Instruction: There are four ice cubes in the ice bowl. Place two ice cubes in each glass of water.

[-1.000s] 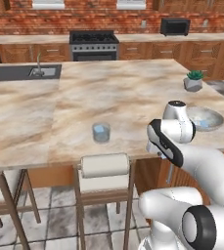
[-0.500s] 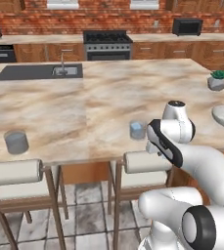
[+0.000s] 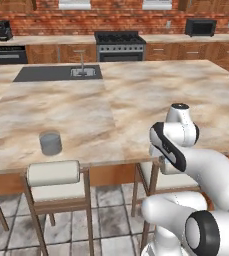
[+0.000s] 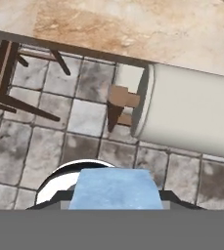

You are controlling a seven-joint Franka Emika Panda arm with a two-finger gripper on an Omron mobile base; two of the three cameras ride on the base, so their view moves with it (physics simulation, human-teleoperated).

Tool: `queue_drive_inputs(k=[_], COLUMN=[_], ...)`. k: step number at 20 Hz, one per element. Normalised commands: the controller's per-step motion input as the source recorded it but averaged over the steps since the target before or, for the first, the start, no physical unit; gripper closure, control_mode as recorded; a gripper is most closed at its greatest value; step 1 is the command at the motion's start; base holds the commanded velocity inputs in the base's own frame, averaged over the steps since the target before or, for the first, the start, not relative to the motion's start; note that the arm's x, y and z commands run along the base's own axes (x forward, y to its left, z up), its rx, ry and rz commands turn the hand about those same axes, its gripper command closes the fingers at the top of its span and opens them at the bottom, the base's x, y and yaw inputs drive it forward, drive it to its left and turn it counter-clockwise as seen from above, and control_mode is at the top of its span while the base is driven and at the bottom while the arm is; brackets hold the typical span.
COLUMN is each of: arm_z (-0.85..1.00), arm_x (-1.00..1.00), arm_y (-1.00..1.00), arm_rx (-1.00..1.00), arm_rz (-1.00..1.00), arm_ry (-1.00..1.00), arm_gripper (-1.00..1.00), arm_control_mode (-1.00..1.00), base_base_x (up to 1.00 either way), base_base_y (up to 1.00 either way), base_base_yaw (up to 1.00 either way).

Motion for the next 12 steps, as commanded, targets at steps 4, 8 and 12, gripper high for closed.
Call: queue_drive_inputs(k=[4, 8, 12], arm_z=[0.0, 0.0, 0.0], arm_x=[0.0, 0.0, 0.0], arm_y=[0.0, 0.0, 0.0], arm_rx=[0.0, 0.0, 0.0], arm_rz=[0.0, 0.0, 0.0], arm_ry=[0.0, 0.0, 0.0], arm_gripper=[1.0, 1.0, 1.0], arm_control_mode=[1.0, 1.0, 1.0], base_base_x=[0.32, 0.44, 0.51], base_base_y=[0.49, 0.46, 0.44], base_base_yaw=[0.0, 0.0, 0.0])
